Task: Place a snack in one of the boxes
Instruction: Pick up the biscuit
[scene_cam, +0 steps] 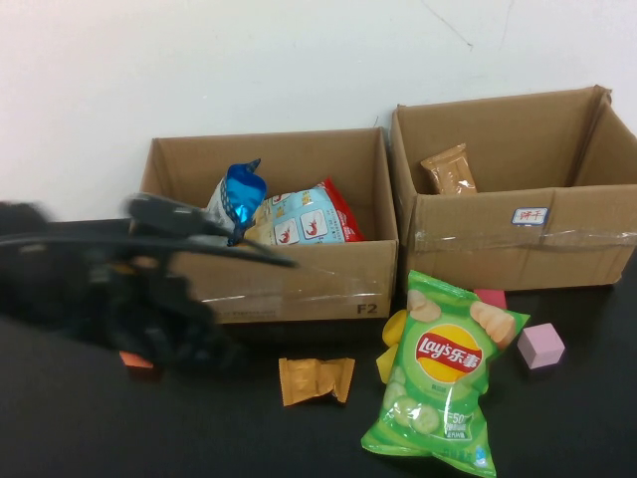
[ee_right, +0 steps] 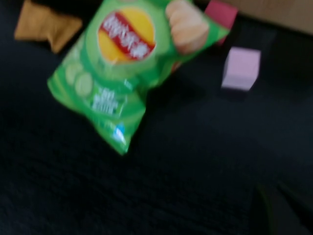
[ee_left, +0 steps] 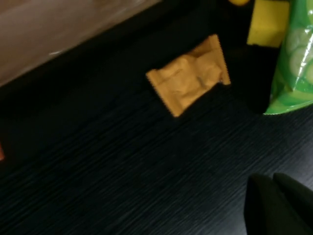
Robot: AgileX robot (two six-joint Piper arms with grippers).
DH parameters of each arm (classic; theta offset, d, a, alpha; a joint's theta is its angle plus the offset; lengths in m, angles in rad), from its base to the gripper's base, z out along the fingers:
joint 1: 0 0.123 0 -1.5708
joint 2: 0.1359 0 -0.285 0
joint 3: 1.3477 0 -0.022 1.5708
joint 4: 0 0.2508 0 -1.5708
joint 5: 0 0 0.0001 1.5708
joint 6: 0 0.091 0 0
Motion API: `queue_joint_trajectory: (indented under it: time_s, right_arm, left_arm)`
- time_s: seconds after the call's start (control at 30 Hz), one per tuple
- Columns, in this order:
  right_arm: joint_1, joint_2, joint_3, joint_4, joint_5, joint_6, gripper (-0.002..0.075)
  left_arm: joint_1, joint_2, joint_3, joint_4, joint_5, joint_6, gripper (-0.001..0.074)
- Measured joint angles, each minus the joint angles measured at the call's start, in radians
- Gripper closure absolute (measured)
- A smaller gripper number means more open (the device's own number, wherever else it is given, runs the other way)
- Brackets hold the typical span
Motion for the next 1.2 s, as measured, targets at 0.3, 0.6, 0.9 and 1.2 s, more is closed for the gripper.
queue_joint_trajectory:
  time_s: [0.3, 0.6, 0.9, 1.2]
  right_arm:
    - [0.23, 0.153, 0.0, -0.312, -0.011, 0.119, 0.0705]
    - [0.257, 0.17, 0.0, -0.365, -0.009, 0.247, 0.0327]
    - [0.257, 0.172, 0.0, -0.367, 0.009, 0.287, 0.0133]
    - [0.259, 0.174, 0.0, -0.368, 0.012, 0.289, 0.013]
  left_arm:
    - [-0.202, 0.303, -0.21, 0.221, 0.018, -0.308, 0.0631]
    - [-0.239, 0.524, -0.365, 0.265, 0.004, -0.412, 0.0199]
    - [-0.239, 0.73, -0.515, 0.319, -0.001, -0.485, 0.0194]
    - [-0.242, 0.79, -0.563, 0.34, 0.029, -0.508, 0.0328]
